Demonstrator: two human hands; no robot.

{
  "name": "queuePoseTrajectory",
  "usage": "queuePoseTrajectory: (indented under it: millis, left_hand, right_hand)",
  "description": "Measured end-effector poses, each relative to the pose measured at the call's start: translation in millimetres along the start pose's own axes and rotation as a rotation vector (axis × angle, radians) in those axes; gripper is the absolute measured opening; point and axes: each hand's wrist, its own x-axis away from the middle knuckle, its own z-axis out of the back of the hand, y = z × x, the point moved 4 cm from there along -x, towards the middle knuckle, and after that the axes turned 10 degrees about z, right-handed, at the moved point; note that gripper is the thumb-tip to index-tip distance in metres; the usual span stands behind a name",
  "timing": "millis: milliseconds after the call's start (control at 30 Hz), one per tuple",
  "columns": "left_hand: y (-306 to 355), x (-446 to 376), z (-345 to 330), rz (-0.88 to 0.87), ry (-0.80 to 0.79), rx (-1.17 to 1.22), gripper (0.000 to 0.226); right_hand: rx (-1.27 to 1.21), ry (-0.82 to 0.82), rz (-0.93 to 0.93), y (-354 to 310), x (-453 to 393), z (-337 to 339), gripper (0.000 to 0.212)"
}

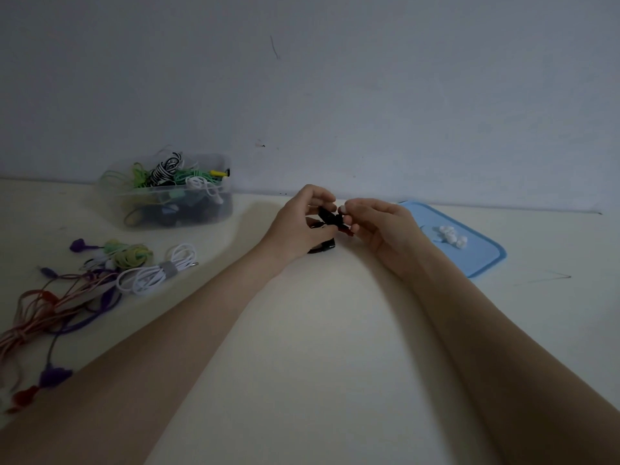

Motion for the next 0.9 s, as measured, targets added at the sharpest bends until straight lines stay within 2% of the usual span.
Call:
queuePoseTrajectory:
  millis: [167,300,367,467,600,900]
  left_hand:
    - [-2,-1,2,0.033,0.076,0.071,0.050]
    - [-7,-4,6,0.087,0.194,0.033,0.035]
    - [-10,-5,5,0.135,0.157,0.045,0.023]
    - [-9,-4,3,0.147,0.109,0.041,0.017]
    - [-10,-3,5,0.130,0.134,0.063,0.018]
    - [-7,-2,9,0.110,0.140,0.049,0.022]
  right_hand:
    - [0.032,-0.014,0.018,3,-2,0,0.006]
    - [0.048,-0.009,0.045,2,-2,-1,0.010]
    - [0.088,-0.017,0.057,3,-1,-2,0.012]
    - [0.133,0.025,0.070,5,-1,-2,0.010]
    - [0.158,0.065,0.072,6,-1,-3,0.011]
    - [0.095,0.035,0.044,6,0,-1,0.008]
